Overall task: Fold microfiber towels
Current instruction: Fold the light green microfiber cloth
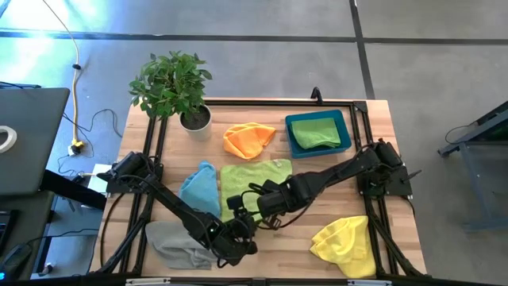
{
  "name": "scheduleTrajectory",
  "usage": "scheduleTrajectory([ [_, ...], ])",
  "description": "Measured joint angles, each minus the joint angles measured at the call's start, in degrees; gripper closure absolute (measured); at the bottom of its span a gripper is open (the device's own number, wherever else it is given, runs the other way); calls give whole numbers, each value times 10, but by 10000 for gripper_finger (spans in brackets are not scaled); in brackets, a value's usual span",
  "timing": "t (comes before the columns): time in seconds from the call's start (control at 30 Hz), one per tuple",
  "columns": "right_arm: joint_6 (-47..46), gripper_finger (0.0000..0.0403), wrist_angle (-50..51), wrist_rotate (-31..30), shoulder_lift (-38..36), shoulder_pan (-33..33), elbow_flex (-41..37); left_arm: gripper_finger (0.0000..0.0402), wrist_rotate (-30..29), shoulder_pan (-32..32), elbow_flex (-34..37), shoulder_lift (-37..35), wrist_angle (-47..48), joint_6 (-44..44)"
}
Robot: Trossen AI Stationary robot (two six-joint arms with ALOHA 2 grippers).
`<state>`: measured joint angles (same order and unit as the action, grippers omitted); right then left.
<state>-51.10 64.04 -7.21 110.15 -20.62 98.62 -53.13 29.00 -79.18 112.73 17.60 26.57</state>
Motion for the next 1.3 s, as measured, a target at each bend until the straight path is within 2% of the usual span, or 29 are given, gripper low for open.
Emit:
scheduleTrajectory([
  [0.1,0,402,0,4,0,0,0,298,12,-11,0,0,-24,-25],
  [0.27,9,402,-1,11,0,0,0,298,73,-31,0,0,-48,-49],
  [0.47,47,402,3,8,0,0,0,298,64,-40,14,0,-75,-66],
  [0.67,123,402,4,8,0,-4,0,298,75,-54,16,24,-69,-69],
  [0.8,140,402,0,8,0,-7,0,298,74,-55,16,41,-57,-52],
  [0.93,141,402,6,7,1,-8,0,298,75,-53,15,46,-29,-32],
  [1.3,141,402,12,-3,0,-8,0,298,93,-6,15,48,131,81],
])
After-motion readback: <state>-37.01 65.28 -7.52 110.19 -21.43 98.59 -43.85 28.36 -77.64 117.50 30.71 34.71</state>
